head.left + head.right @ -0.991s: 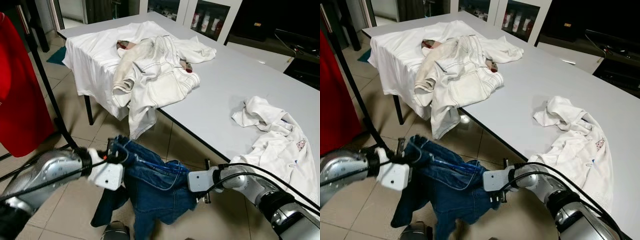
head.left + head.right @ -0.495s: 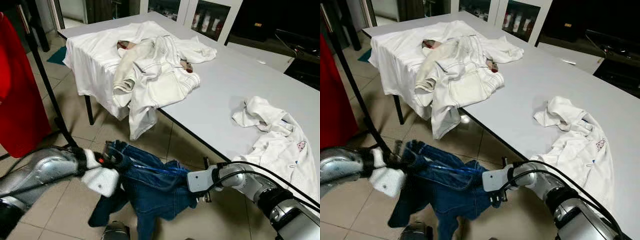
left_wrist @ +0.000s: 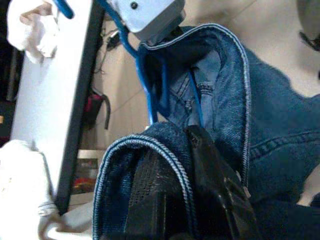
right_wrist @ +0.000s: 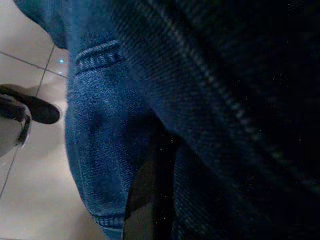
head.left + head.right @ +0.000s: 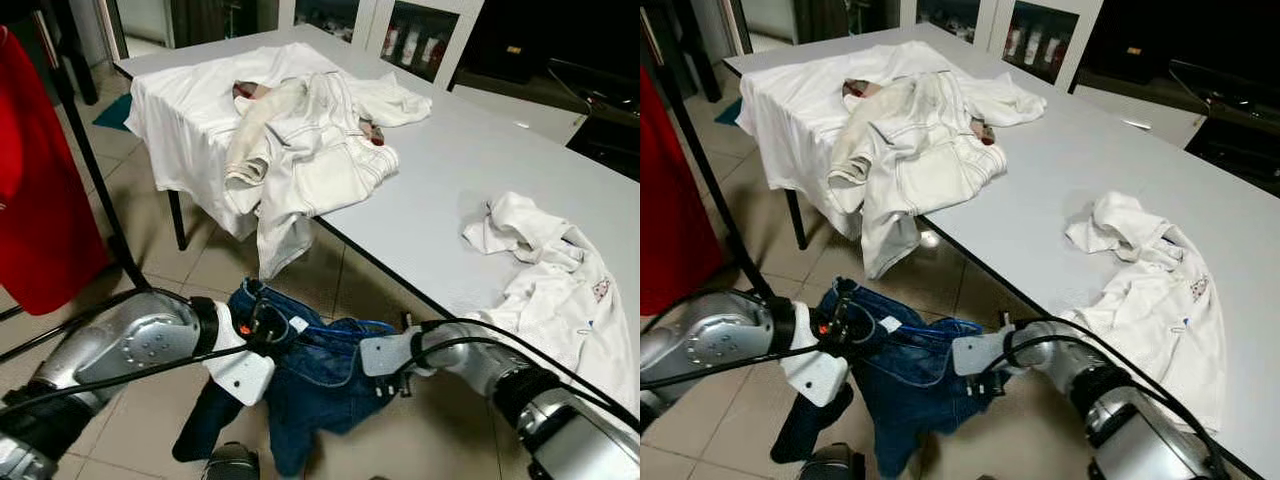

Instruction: Hang hanger

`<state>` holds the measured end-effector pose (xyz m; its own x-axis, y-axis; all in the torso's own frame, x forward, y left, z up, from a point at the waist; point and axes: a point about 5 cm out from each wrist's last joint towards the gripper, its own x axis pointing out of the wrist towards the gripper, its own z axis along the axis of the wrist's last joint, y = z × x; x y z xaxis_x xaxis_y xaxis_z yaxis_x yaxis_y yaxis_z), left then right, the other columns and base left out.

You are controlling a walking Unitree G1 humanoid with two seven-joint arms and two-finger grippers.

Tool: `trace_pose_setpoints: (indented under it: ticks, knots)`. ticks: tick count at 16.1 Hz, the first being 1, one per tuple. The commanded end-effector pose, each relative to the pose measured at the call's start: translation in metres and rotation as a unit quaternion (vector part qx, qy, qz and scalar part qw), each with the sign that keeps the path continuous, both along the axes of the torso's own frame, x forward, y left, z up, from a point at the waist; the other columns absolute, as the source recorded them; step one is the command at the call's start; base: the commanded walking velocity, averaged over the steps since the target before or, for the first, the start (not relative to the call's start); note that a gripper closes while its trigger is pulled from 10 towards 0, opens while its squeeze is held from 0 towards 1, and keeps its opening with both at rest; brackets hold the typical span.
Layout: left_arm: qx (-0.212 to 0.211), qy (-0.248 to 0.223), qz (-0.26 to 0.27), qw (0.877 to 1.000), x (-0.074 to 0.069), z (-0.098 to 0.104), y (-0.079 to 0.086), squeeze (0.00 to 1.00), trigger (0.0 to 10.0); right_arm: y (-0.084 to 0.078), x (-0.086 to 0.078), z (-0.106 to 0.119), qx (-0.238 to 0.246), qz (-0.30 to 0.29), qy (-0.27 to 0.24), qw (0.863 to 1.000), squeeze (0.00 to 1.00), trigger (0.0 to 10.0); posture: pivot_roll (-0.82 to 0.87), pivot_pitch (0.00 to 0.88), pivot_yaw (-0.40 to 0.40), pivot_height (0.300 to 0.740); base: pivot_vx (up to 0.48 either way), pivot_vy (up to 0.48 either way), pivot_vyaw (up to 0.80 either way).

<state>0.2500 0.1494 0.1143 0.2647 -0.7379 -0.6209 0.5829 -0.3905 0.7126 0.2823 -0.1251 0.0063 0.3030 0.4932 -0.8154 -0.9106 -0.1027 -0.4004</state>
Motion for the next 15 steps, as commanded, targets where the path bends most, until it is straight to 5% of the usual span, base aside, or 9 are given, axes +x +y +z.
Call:
trace_pose_setpoints:
  ticks: [1,9,10,11,12,15]
  knots:
    - [-0.018,-0.005,-0.015,1.0,-0.002,0.0,-0.011,0.0,0.0,0.003,0.008,0.007,0.003,-0.007,-0.018,1.0,0.0,0.0,0.25,0.01,-0.129,0.71,0.0,0.0,0.0]
    - [-0.099,-0.011,0.074,0.992,0.007,-0.015,-0.027,0.0,0.4,0.018,0.009,0.011,0.087,-0.052,-0.029,0.994,0.0,0.0,0.24,0.005,-0.121,0.71,0.0,0.0,0.0]
    - [-0.137,-0.024,0.125,0.982,0.012,-0.014,-0.027,0.0,4.7,0.023,0.011,0.016,0.126,-0.067,-0.029,0.989,0.0,0.0,0.24,0.007,-0.118,0.71,0.0,0.0,0.0]
    - [-0.163,-0.031,0.16,0.973,0.015,-0.015,-0.026,0.0,6.0,0.025,0.012,0.019,0.154,-0.085,-0.027,0.984,0.0,0.0,0.23,0.007,-0.116,0.71,0.0,0.0,0.0]
    - [-0.196,-0.033,0.215,0.956,0.019,-0.016,-0.02,0.0,10.0,0.025,0.014,0.022,0.183,-0.105,-0.029,0.977,0.0,0.0,0.24,0.008,-0.118,0.71,0.0,0.0,0.0]
    - [-0.201,-0.029,0.297,0.933,0.019,-0.027,0.004,0.0,10.0,0.017,0.013,0.023,0.202,-0.118,-0.035,0.972,0.0,0.0,0.25,0.01,-0.124,0.71,0.0,0.0,0.0]
